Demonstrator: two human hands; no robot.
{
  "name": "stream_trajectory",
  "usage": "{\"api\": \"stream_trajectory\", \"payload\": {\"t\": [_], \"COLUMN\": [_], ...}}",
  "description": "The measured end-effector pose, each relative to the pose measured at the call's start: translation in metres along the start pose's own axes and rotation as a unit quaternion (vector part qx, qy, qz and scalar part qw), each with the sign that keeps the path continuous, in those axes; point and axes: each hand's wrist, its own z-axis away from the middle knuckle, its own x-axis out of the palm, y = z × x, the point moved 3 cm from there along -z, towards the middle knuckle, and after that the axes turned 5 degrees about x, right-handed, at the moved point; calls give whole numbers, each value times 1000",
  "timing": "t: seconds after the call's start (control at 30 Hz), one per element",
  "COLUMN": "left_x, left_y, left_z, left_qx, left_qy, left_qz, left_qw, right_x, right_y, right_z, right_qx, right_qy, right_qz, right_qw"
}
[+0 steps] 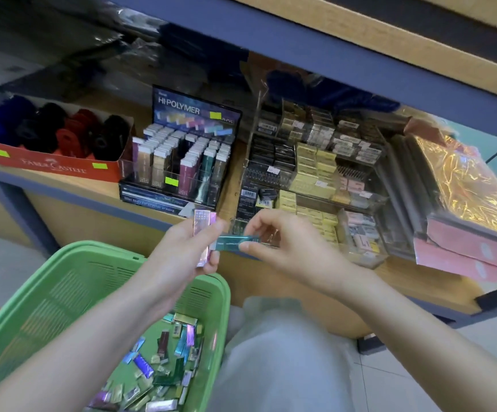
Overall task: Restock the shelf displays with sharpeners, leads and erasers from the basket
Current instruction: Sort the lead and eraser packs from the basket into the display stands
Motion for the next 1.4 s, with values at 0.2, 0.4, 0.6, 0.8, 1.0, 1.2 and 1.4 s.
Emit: {"api": "stream_trajectory", "payload": {"t": [0.2,0.4,0.6,0.8,1.0,1.2,1.4], "left_x": [-21,-59,-89,-106,-107,-109,-114], "left_y": [15,14,13,11,11,13,13], "left_z": [7,7,4,-1,-7,-8,-9], "left_qx": [76,34,57,51,49,53,55], "left_qy": [16,70,72,73,67,59,58], "left_qz": [-93,-15,-36,-22,3,59,41], "left_qw": [993,997,995,996,997,995,996], "right_x": [18,17,4,15,26,34,38], "right_y": [-40,-49,-33,-19,-24,-23,-32], "right_z": [-4,-49,-119,-151,-164,-165,-152], "right_qx": [-69,-3,73,69,28,23,19], "right_qy": [-26,40,172,159,134,174,221], "right_qz": [54,3,-48,75,173,216,157], "right_qw": [996,999,981,982,975,960,962]}}
